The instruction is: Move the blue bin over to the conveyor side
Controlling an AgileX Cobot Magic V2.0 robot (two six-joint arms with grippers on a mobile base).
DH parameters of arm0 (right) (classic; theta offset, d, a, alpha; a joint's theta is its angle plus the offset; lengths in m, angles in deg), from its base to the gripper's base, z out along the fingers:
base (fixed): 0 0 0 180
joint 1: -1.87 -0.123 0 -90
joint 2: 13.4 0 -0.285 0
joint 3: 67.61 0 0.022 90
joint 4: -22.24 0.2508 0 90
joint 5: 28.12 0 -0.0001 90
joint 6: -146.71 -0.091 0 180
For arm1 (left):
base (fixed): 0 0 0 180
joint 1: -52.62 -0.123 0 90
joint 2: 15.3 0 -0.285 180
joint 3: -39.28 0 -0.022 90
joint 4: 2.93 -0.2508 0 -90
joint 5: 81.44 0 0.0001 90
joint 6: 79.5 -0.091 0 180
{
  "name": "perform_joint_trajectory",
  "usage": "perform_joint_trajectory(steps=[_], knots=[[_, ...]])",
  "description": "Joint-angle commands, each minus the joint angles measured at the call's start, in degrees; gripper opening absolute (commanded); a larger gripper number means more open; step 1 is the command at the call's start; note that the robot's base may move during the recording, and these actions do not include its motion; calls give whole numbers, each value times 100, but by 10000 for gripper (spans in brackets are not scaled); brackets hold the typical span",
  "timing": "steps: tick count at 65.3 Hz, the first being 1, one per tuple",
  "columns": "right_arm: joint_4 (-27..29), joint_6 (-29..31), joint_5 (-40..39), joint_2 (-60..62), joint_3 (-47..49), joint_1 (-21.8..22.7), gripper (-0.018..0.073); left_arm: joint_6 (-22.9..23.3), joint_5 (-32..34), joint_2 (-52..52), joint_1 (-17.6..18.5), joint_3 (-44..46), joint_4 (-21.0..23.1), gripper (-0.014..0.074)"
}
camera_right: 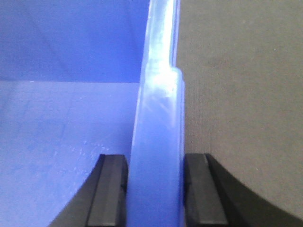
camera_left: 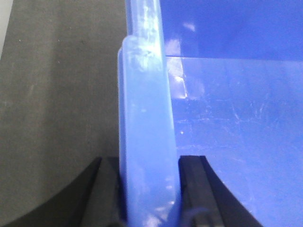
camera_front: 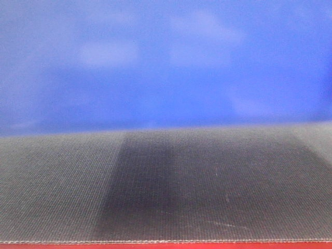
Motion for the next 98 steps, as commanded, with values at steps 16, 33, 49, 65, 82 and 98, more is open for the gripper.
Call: perform_joint_trajectory(steps=[16, 33, 49, 65, 82, 98], knots=[[-408, 19, -1608, -551, -210, 47, -80, 1543, 897, 637, 1196, 77, -1966, -18], [-438, 19, -2074, -1126, -210, 47, -80, 1847, 1387, 1271, 1313, 77, -1799, -18], [-489, 19, -2358, -1539, -210, 47, -80, 2023, 2114, 1644, 1313, -74, -1740, -18], [-489, 19, -2558, -1962, -210, 58, -80, 2023, 2761, 1944, 1313, -149, -1778, -18], [-489, 19, -3075, -2363, -210, 58, -80, 2301, 2866, 2249, 1250, -149, -1778, -18], [-489, 19, -3210, -2497, -210, 58, -80, 2301, 2889, 2315, 1178, -149, -1851, -18]])
